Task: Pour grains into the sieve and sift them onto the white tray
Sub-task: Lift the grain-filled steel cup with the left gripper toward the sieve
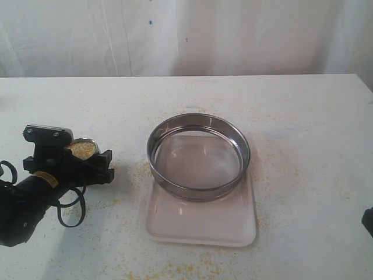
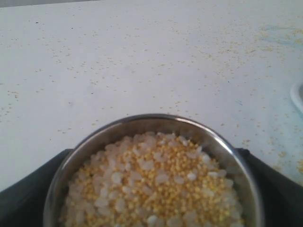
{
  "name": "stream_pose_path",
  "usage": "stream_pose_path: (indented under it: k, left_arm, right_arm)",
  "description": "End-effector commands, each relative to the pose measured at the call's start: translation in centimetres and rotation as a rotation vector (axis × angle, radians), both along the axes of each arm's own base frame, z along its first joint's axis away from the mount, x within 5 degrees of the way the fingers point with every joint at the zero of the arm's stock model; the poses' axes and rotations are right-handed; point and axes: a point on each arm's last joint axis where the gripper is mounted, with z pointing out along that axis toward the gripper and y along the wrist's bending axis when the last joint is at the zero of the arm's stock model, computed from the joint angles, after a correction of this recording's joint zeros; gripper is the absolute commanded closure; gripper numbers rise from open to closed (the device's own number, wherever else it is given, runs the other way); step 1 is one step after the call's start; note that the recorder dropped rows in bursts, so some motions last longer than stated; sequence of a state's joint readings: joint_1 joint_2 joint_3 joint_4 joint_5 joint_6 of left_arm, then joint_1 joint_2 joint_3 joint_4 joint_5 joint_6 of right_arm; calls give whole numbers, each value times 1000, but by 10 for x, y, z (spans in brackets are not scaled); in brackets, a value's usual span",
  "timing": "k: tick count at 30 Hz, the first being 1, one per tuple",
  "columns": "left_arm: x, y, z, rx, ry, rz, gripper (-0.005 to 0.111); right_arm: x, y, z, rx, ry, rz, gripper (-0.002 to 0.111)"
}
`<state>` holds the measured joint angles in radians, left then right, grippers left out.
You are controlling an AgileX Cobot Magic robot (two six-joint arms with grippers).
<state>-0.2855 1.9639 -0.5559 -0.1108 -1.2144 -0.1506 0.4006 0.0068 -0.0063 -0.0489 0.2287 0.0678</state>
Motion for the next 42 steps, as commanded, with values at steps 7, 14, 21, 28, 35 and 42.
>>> stream_pose_path:
  k: [7, 14, 21, 28, 35, 42]
  left_arm:
    - [0, -1, -1, -12, 6, 5, 59]
    - [-1, -7, -1, 6, 1, -64, 106]
    - [-2, -15, 0, 30, -7, -171, 107]
    - [-3, -16, 11, 27, -22, -178, 107]
    - [-4, -16, 27, 32, -24, -192, 107]
    - [-5, -17, 38, 27, -66, -199, 107]
  right_arm:
    - [0, 0, -1, 8, -4, -4, 108]
    - [0, 0, -1, 8, -4, -4, 108]
    - [0, 0, -1, 8, -4, -4, 108]
    - [0, 0, -1, 8, -4, -4, 108]
    - [0, 0, -1, 8, -4, -4, 108]
    - [0, 0, -1, 8, -4, -4, 108]
